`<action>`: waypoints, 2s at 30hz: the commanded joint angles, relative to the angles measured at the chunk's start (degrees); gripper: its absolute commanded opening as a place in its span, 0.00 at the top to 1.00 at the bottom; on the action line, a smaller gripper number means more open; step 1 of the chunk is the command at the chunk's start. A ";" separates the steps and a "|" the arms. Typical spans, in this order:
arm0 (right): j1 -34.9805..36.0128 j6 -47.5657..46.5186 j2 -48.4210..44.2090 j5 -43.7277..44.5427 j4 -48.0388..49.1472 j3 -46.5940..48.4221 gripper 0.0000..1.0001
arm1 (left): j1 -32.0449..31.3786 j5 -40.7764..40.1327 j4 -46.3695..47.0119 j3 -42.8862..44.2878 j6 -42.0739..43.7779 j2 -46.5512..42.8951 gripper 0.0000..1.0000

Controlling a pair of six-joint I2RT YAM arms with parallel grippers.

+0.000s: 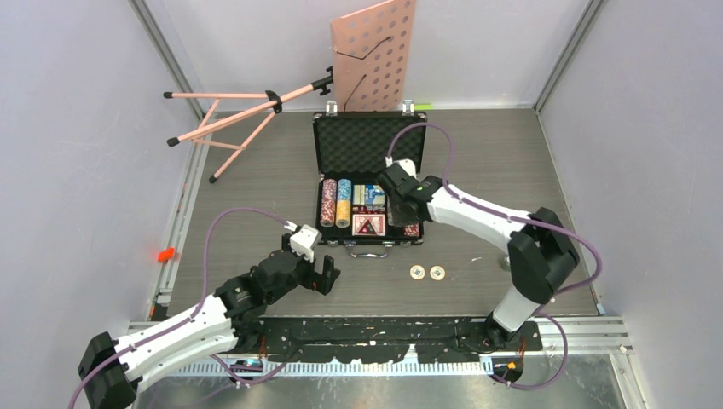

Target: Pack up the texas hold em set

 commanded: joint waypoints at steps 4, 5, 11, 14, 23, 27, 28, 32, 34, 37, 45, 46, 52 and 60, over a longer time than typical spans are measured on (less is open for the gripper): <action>-0.22 4.96 -9.09 -4.45 -5.25 -2.24 0.38 | -0.18 -1.07 2.52 1.43 0.21 0.69 0.01; -0.25 6.18 -10.95 -4.89 -5.68 -4.37 0.34 | -0.18 -0.98 2.52 1.49 0.17 0.78 0.01; -0.18 10.61 -21.68 -8.54 -5.27 -16.02 0.31 | -0.18 -0.78 2.49 1.52 0.12 0.83 0.01; -0.08 11.38 -24.42 -10.23 -4.73 -20.04 0.20 | -0.18 -0.78 2.41 1.36 -0.01 0.41 0.01; 0.81 9.37 -20.84 -11.53 -0.99 -22.91 0.25 | -0.18 -0.95 2.14 1.05 -0.27 -0.60 0.01; 1.75 9.32 -18.48 -11.80 1.32 -23.12 0.28 | -0.18 -1.11 2.06 1.08 -0.32 -0.58 0.01; 2.15 9.29 -18.01 -11.68 1.74 -22.97 0.29 | -0.18 -1.13 1.98 1.08 -0.35 -0.64 0.01; 3.73 9.24 -15.16 -9.67 2.08 -22.43 0.31 | -0.18 -1.22 1.94 1.08 -0.36 -0.73 0.01; 4.12 9.29 -14.00 -9.05 2.50 -22.59 0.32 | -0.18 -1.22 1.98 1.08 -0.37 -0.71 0.01; 4.21 9.52 -12.54 -9.30 3.98 -23.27 0.36 | -0.18 -1.22 2.01 1.08 -0.36 -0.67 0.01; 4.22 10.41 -9.87 -9.88 5.59 -24.66 0.46 | -0.18 -1.17 2.06 1.16 -0.36 -0.37 0.01; 4.22 10.53 -9.93 -9.59 5.52 -25.09 0.46 | -0.18 -1.14 2.10 1.12 -0.32 -0.37 0.01; 4.22 10.96 -11.02 -9.06 5.35 -26.99 0.54 | -0.18 -1.04 1.97 1.00 -0.28 -0.71 0.01; 4.26 11.83 -16.63 -8.82 1.81 -25.06 0.56 | -0.18 -0.98 1.97 1.00 -0.27 -0.80 0.01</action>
